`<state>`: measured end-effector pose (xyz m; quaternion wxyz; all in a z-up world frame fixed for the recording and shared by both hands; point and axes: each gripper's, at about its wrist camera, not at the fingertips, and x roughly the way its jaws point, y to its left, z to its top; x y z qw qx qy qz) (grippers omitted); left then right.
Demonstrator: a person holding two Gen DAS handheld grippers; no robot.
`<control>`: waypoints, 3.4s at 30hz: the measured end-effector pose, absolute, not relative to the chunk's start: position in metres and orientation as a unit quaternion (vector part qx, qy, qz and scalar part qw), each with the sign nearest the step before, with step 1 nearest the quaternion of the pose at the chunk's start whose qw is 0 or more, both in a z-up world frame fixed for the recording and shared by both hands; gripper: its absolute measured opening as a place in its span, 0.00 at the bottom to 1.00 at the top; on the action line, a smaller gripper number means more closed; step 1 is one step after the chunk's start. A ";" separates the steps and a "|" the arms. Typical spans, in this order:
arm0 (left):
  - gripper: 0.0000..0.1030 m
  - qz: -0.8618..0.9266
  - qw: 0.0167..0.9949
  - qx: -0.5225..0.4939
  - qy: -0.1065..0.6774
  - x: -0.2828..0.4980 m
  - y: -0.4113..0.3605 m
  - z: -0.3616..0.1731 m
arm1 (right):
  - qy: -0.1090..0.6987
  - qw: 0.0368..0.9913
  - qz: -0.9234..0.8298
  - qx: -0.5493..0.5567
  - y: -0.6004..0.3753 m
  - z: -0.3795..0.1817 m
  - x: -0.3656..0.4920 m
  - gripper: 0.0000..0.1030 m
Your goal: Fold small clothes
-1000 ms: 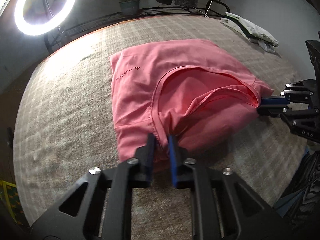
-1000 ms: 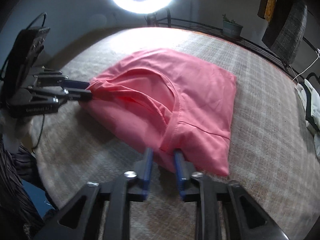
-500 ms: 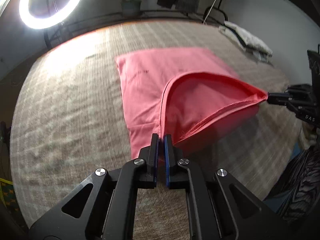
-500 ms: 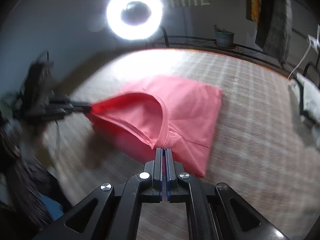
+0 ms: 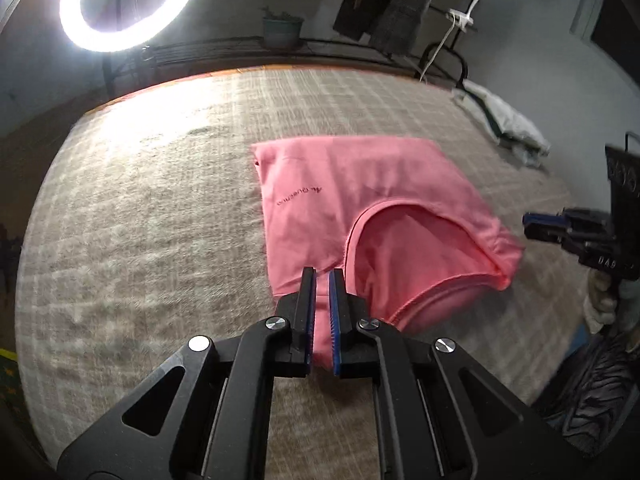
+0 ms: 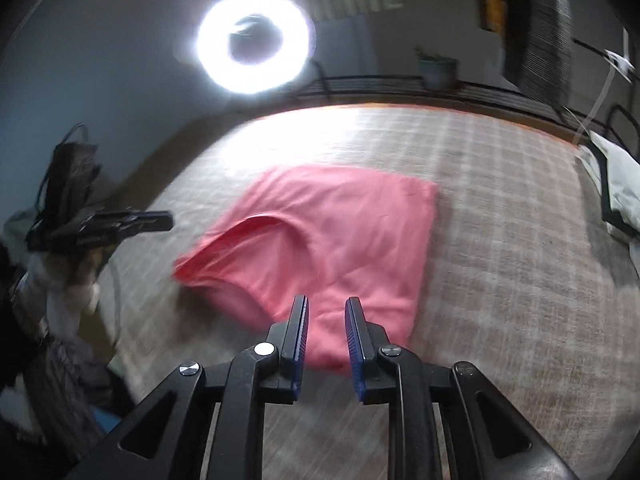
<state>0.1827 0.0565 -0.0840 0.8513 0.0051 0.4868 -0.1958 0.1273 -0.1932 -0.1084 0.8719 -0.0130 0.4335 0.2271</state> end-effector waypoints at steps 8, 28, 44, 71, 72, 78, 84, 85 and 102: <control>0.08 -0.190 0.822 0.094 0.528 0.158 0.042 -0.125 | 0.515 0.829 0.213 -0.039 -0.184 -0.157 0.139 0.20; 0.08 -0.145 0.863 0.057 0.482 0.280 0.001 -0.097 | 0.437 0.868 0.236 -0.010 -0.143 -0.107 0.221 0.23; 0.30 -0.105 0.882 -0.005 0.460 0.305 0.036 -0.096 | 0.447 0.864 0.219 0.073 -0.184 -0.119 0.258 0.25; 0.40 -0.032 0.879 -0.020 0.475 0.318 0.086 -0.103 | 0.466 0.869 0.109 0.122 -0.256 -0.122 0.273 0.44; 0.40 -0.035 0.878 -0.034 0.476 0.311 0.094 -0.098 | 0.467 0.868 0.115 0.123 -0.258 -0.121 0.270 0.45; 0.56 -0.082 0.845 -0.124 0.514 0.261 0.128 -0.101 | 0.485 0.845 0.153 0.166 -0.277 -0.126 0.243 0.48; 0.56 -0.098 0.776 -0.268 0.562 0.203 0.151 -0.125 | 0.509 0.810 0.182 0.228 -0.290 -0.153 0.229 0.44; 0.56 -0.100 0.765 -0.290 0.566 0.193 0.151 -0.128 | 0.512 0.805 0.186 0.235 -0.290 -0.156 0.228 0.44; 0.68 -0.074 0.710 -0.451 0.536 0.153 0.134 -0.152 | 0.516 0.774 0.230 0.287 -0.260 -0.182 0.255 0.48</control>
